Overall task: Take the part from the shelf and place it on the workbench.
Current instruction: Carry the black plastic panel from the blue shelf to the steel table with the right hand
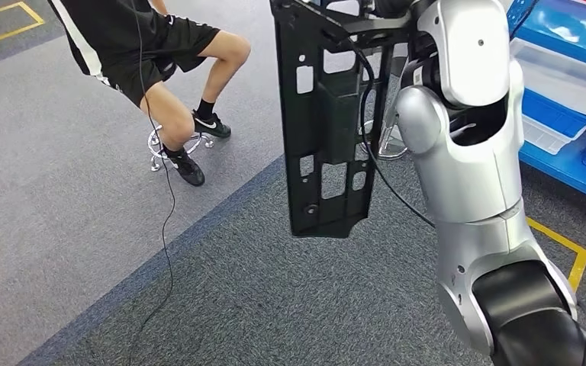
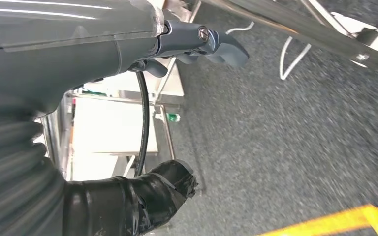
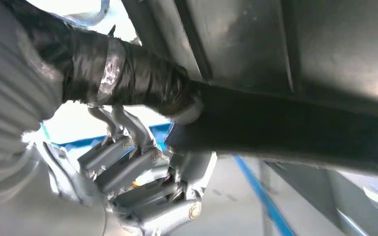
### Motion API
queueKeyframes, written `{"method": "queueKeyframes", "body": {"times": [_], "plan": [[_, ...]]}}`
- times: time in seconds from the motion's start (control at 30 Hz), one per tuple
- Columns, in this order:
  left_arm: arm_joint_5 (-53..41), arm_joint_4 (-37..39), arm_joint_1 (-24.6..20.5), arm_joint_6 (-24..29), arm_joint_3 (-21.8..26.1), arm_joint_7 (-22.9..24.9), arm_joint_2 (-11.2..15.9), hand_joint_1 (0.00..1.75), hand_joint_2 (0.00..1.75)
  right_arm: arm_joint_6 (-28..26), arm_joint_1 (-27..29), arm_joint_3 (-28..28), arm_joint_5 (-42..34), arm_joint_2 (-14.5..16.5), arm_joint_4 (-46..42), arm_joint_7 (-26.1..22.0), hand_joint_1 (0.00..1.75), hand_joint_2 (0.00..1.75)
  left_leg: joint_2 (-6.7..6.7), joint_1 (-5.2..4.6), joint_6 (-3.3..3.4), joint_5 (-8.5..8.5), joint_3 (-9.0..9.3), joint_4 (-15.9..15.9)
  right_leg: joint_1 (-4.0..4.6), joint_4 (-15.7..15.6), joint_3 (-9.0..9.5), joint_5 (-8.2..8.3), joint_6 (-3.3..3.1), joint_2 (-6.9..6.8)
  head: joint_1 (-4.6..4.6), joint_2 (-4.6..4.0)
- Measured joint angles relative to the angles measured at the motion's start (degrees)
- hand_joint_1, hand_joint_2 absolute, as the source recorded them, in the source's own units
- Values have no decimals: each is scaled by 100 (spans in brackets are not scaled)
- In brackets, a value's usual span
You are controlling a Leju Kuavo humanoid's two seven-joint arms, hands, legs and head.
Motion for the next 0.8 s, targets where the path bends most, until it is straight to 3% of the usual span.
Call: {"method": "queueKeyframes", "body": {"times": [0.03,0.1,0.17,0.23,0.27,0.3,0.37,0.4,0.47,0.53,0.6,0.67,0.73,0.77,0.8], "plan": [[-50,-21,14,13,-2,-14,-3,0,175,1,-1,8,0,9,0,0,175,175,-48,6,35,12,-6,-9,-8,21,4,-26,30,8,0,0],[-171,-77,27,40,-4,-65,-18,0,175,5,-1,13,2,16,0,6,175,175,-138,20,106,46,-12,-32,-33,299,-105,-241,68,210,0,0],[-319,-125,18,55,-7,-142,-33,0,175,12,10,12,6,16,2,18,175,175,-229,9,153,64,-34,-35,-35,1014,-438,-634,68,483,2,0],[-495,-153,14,50,-8,-236,-38,0,175,23,34,11,14,16,6,32,175,175,-349,-21,175,73,-55,-25,-23,1646,-759,-836,46,579,3,0],[-585,-161,15,46,-8,-285,-38,0,175,29,42,11,17,16,8,37,175,175,-420,-39,179,75,-60,-17,-15,1676,-790,-763,19,597,2,0],[-666,-165,17,43,-8,-333,-38,0,175,33,42,11,20,16,9,40,175,175,-491,-55,180,76,-59,-7,-4,1475,-709,-585,-21,622,2,0],[-799,-166,10,43,-9,-422,-45,0,175,34,24,11,25,16,5,43,175,175,-628,-80,175,78,-57,7,27,707,-364,-160,-143,799,-5,0],[-858,-166,0,43,-9,-464,-51,0,175,33,10,11,27,16,3,43,175,175,-689,-81,166,84,-68,15,39,386,-229,-34,-192,902,-8,0],[-959,-166,-14,49,-8,-538,-62,0,175,31,-7,12,31,16,2,44,175,175,-794,-52,119,111,-113,13,64,126,-133,15,-238,998,-12,0],[-1049,-164,-18,59,-3,-601,-61,0,175,27,-14,15,32,24,1,45,175,175,-875,-24,58,134,-150,8,62,50,-108,53,-241,880,-8,1],[-1137,-161,-22,73,4,-656,-57,0,175,23,-20,18,33,42,-5,45,175,175,-690,-44,9,9,-253,202,28,-56,-48,102,-263,745,-19,1],[-1211,-160,-47,100,8,-709,-41,0,175,19,-22,18,33,51,-10,45,175,175,-377,-48,-42,-322,-545,814,23,-108,-12,117,-283,599,-33,1],[-1274,-155,-68,120,9,-761,-32,0,175,17,-1,19,33,49,-10,43,175,175,-249,-6,-101,-565,-840,1443,29,-102,-10,104,-290,447,-38,0],[-1305,-152,-70,126,10,-785,-31,0,175,17,14,20,33,49,-9,42,175,175,-220,19,-128,-550,-868,1520,28,-96,-9,95,-284,375,-39,0],[-1332,-149,-70,129,11,-805,-30,0,175,17,23,21,33,49,-9,40,175,175,-195,44,-152,-442,-782,1378,22,-84,-8,84,-269,312,-40,0]]}}
